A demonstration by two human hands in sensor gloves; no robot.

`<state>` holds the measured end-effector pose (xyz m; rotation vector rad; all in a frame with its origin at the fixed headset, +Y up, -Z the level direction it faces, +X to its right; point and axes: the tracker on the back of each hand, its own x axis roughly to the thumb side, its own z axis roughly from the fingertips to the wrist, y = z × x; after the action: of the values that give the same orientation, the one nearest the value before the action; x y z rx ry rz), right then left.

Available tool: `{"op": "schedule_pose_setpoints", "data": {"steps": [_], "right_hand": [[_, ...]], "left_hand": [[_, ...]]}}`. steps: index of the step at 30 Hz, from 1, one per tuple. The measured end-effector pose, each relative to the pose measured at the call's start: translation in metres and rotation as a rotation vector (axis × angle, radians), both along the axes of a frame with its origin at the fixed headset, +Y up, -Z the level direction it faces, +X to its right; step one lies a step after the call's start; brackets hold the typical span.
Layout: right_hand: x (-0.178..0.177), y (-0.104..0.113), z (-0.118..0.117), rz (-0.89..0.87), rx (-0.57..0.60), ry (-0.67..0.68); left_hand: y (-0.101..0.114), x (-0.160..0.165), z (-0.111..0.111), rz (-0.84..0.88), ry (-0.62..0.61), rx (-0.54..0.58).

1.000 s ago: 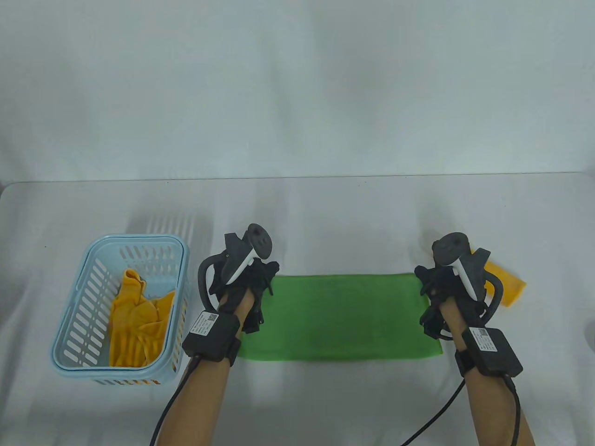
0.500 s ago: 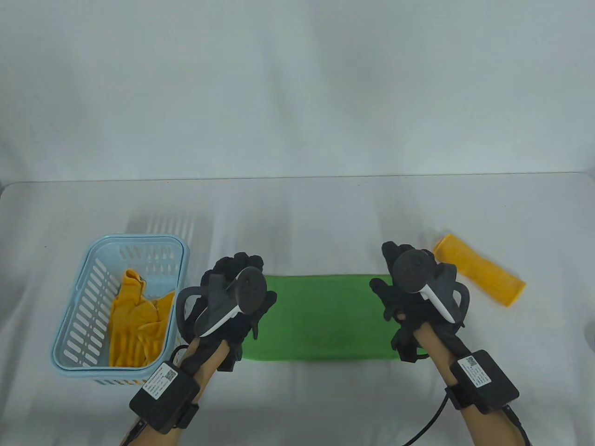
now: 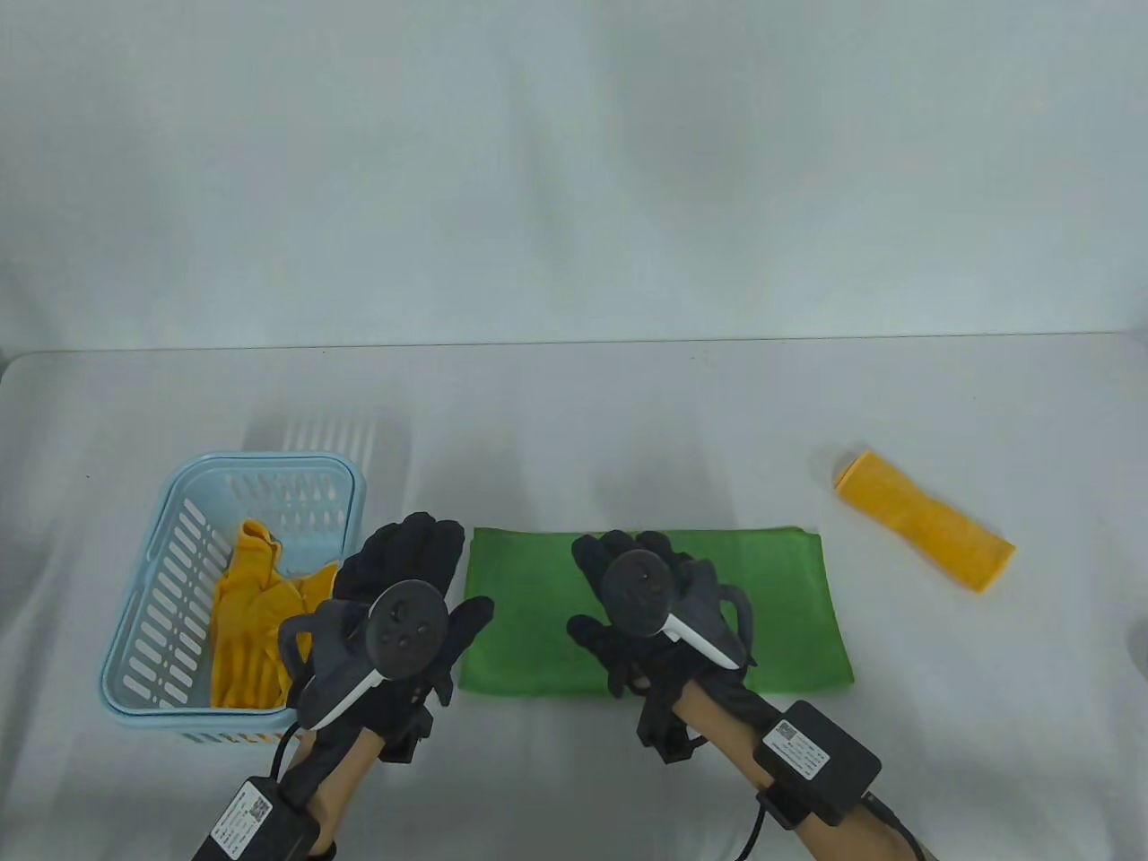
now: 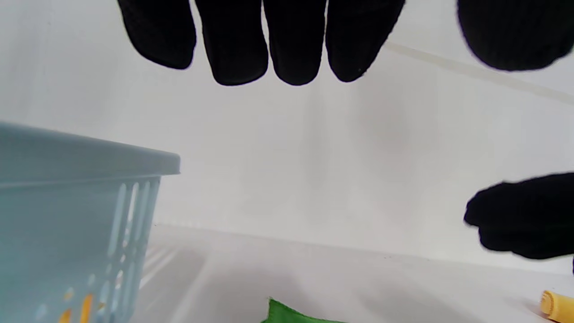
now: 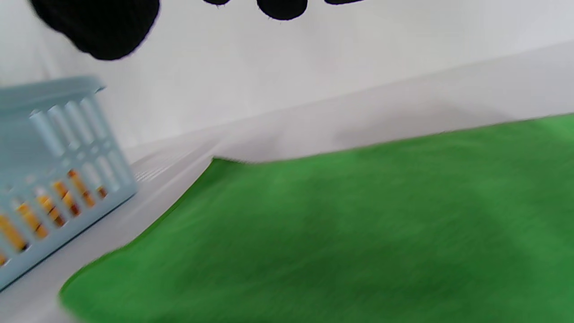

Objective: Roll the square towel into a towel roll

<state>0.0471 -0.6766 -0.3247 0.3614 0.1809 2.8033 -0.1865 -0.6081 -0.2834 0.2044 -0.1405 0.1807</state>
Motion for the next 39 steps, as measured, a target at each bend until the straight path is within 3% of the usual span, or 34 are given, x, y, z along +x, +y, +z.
{"op": "schedule_pose_setpoints", "data": {"steps": [9,17,27,34,39], "right_hand": [[-0.07,-0.051,0.009,0.118,-0.131,0.172],[-0.103,-0.08,0.007,0.198,-0.177,0.256],[-0.124,-0.089,0.001,0.357,-0.118,0.212],[-0.124,-0.085,-0.003,0.268,-0.047,0.16],[-0.119,-0.083,-0.009,0.191,-0.061,0.124]], "left_hand": [[-0.001,-0.01,-0.001,0.004,0.031,0.006],[-0.002,-0.008,-0.001,0.0,0.02,0.0],[-0.002,-0.008,-0.001,0.005,0.018,-0.016],[-0.003,-0.008,-0.002,0.004,0.017,-0.017],[-0.003,-0.008,-0.001,0.002,0.017,-0.016]]}}
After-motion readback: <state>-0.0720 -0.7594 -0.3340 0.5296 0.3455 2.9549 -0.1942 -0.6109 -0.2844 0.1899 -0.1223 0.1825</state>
